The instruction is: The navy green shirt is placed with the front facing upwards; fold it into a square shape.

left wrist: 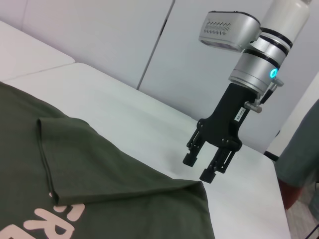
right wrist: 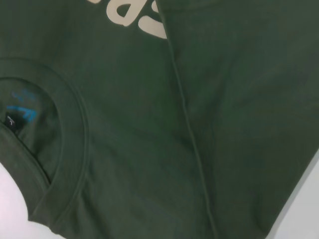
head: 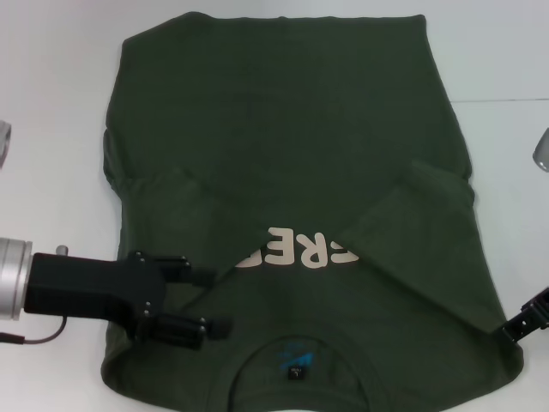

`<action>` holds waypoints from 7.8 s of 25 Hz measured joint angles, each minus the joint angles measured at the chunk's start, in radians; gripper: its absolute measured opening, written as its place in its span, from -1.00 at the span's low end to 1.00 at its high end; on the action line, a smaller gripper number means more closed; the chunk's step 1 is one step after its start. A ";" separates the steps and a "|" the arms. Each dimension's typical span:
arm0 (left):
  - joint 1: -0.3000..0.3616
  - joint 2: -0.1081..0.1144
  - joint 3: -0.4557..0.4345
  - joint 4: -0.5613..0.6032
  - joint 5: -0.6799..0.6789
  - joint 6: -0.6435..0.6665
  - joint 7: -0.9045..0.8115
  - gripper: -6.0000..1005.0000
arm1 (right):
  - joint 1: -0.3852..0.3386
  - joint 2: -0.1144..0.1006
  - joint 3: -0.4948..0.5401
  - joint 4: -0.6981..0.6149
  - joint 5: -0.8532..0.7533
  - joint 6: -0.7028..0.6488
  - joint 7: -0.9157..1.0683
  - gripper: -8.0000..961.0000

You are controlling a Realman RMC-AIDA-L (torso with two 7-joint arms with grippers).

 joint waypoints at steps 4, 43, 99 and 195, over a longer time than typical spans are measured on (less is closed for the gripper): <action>0.001 -0.002 0.003 -0.006 0.002 -0.006 0.001 0.77 | 0.001 0.000 -0.018 0.038 0.000 0.029 0.005 0.48; -0.003 -0.006 -0.001 -0.023 -0.003 -0.078 0.003 0.77 | -0.006 0.000 -0.181 0.067 -0.042 0.067 0.077 0.25; 0.103 -0.055 0.127 0.308 0.389 -0.201 -0.410 0.77 | 0.003 -0.007 -0.159 0.063 0.026 0.098 0.034 -0.92; 0.177 -0.002 -0.455 0.004 0.123 -0.113 0.278 -0.89 | -0.344 -0.016 0.610 0.434 0.556 0.011 -0.936 -0.92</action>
